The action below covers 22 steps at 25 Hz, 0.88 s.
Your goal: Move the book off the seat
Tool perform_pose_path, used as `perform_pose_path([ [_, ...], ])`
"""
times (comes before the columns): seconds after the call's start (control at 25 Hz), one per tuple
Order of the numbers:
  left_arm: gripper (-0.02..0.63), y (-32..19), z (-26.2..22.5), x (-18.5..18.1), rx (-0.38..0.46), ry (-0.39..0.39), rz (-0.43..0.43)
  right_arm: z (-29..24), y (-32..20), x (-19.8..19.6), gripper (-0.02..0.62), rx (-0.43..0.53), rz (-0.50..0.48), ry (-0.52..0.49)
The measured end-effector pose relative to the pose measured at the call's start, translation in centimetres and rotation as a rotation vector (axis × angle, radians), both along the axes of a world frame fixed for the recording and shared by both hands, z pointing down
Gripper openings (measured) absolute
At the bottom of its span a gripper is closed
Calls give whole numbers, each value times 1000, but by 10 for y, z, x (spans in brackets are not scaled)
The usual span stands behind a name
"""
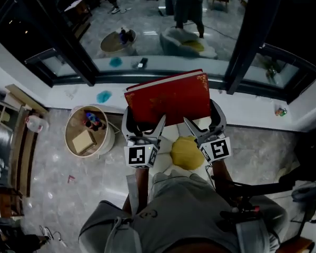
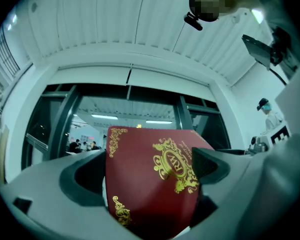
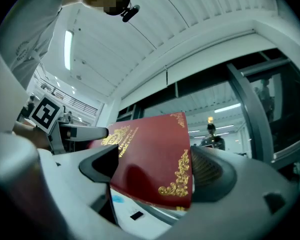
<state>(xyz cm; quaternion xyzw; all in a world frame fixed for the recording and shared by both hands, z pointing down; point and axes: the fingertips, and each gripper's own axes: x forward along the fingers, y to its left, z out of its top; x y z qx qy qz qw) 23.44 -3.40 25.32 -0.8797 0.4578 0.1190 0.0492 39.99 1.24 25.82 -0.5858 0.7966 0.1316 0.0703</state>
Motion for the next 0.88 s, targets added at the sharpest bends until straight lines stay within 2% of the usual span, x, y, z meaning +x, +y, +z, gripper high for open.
perform_pose_path([
  [0.12, 526, 28, -4, -21, 5, -37, -168, 8, -5, -15, 436, -13, -156, 9],
  [0.24, 526, 65, -3, -41, -43, 10, -319, 9, -2, -35, 436, -19, -304, -4],
  [0.36, 526, 111, -2, -76, -59, 7, -485, 11, 13, -76, 436, -25, -453, -44],
  [0.52, 526, 155, -6, -117, -61, -45, -629, 16, 41, -124, 436, -48, -596, -82],
  [0.68, 526, 173, 1, -154, -61, -32, -690, 20, 57, -162, 436, -47, -667, -61],
  [0.88, 526, 171, 22, -218, -76, 44, -652, 28, 51, -224, 437, -64, -633, 1],
])
